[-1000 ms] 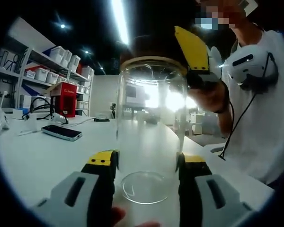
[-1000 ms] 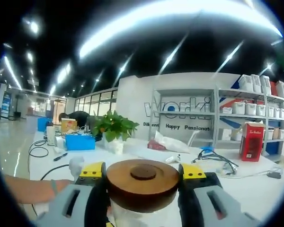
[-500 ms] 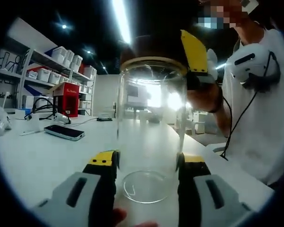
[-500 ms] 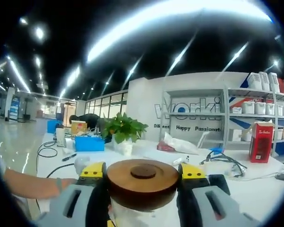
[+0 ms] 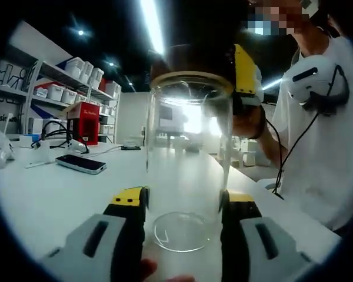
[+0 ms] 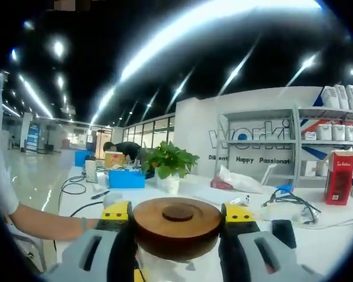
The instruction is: Clamp the coffee can twist off the lid put the lid on the table pick up the lid cover the can tighten the lid
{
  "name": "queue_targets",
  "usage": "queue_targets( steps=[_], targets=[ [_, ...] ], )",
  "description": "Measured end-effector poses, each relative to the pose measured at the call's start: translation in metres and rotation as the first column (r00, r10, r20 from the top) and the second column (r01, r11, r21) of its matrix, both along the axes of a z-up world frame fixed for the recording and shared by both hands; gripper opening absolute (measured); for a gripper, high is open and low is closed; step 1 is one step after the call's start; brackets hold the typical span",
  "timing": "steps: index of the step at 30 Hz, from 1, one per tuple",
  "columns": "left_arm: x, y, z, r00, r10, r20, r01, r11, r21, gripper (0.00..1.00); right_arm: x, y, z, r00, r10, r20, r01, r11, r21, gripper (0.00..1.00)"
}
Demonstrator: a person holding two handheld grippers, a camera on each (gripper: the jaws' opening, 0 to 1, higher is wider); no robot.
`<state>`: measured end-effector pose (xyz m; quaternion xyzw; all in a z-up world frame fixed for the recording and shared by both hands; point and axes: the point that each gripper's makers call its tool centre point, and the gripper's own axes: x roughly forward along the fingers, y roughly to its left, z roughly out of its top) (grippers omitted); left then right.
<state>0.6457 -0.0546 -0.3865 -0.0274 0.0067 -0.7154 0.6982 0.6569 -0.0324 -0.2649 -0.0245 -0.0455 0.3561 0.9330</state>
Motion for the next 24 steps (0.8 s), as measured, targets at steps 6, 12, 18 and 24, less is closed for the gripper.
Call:
queue_targets(
  steps=[6, 12, 18, 24],
  targets=[
    [0.0011, 0.0003, -0.0001, 1.000, 0.003, 0.000, -0.003, 1.000, -0.001, 0.39, -0.0003, 0.0002, 0.0002, 0.996, 0.085, -0.002, -0.085, 0.996, 0.003, 0.51],
    [0.0032, 0.0019, -0.0005, 1.000, 0.007, 0.000, -0.007, 1.000, 0.000, 0.39, -0.0002, 0.0020, 0.0005, 0.984, 0.180, -0.001, -0.180, 0.984, 0.002, 0.51],
    [0.0058, 0.0039, -0.0009, 1.000, 0.008, -0.002, -0.008, 1.000, -0.001, 0.39, -0.0016, 0.0051, 0.0000, 0.961, 0.275, -0.010, -0.275, 0.961, -0.011, 0.51],
    [0.0067, 0.0047, -0.0011, 1.000, 0.009, -0.003, -0.009, 1.000, -0.002, 0.39, -0.0038, 0.0069, 0.0004, 0.933, 0.360, 0.012, -0.360, 0.933, 0.009, 0.52]
  ],
)
